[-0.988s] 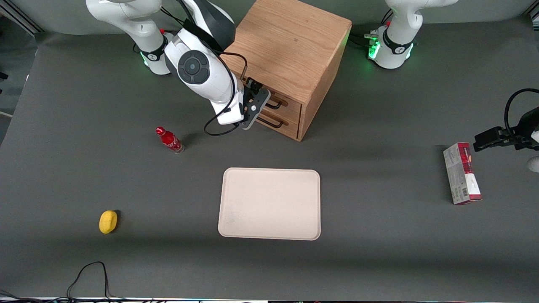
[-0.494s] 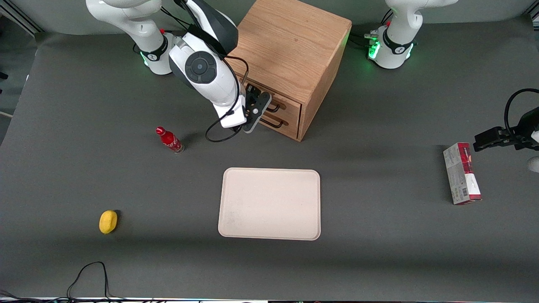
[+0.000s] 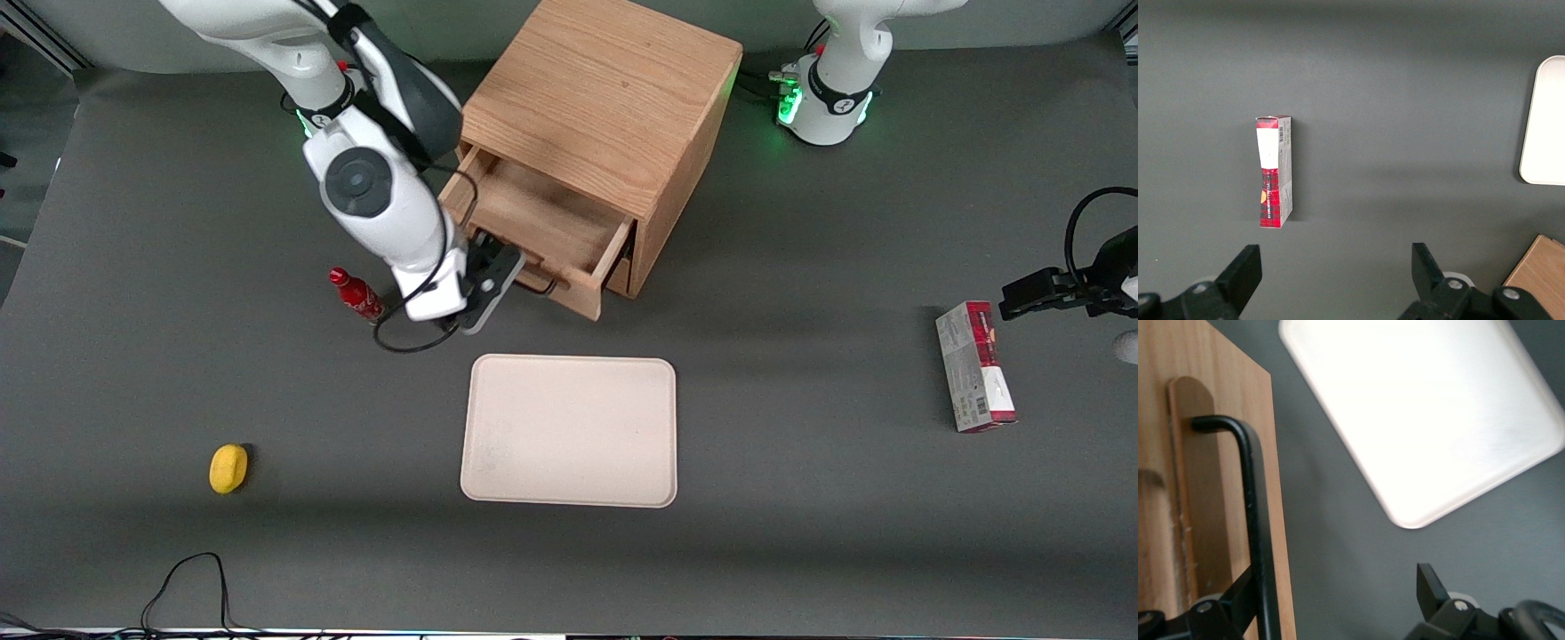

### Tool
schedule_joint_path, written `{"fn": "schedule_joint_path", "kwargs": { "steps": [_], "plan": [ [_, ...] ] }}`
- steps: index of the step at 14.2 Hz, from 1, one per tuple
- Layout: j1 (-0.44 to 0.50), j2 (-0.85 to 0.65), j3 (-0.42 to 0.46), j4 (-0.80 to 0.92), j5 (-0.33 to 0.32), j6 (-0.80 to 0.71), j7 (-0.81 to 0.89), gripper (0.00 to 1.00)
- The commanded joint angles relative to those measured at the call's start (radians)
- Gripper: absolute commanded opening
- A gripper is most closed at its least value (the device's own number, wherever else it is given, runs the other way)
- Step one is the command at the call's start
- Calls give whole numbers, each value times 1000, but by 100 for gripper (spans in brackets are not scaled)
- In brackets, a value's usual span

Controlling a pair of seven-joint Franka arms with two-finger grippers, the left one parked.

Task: Open upper drawer
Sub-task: 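Pull the handle outward from the cabinet with the right gripper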

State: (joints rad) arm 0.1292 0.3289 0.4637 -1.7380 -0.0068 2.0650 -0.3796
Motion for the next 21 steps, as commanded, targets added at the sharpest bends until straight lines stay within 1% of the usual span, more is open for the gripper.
{"fn": "schedule_joint_path", "kwargs": {
  "steps": [1,2,4,5,8,11,13,14,16,17,18,19,20,21],
  "plan": [
    [0,74,-49,101,-24,4,-53,100],
    [0,97,-51,129,-28,4,-51,100],
    [0,139,-65,185,-102,4,-51,100],
    [-2,147,-65,201,-117,3,-51,100],
    [-14,171,-82,256,-119,-2,-51,100],
    [-16,177,-89,276,-118,-5,-36,100],
    [-16,165,-126,303,-119,-29,-35,100],
    [-14,165,-129,342,-116,-60,-35,100],
    [-16,165,-135,426,-105,-175,-30,100],
    [-23,144,-145,432,-105,-199,-27,100],
    [-28,110,-161,433,-95,-191,-25,100],
    [-29,82,-190,434,-34,-172,4,100],
    [-28,38,-242,425,35,-184,60,100],
    [-26,-17,-291,382,65,-241,79,100]
  ]
}}
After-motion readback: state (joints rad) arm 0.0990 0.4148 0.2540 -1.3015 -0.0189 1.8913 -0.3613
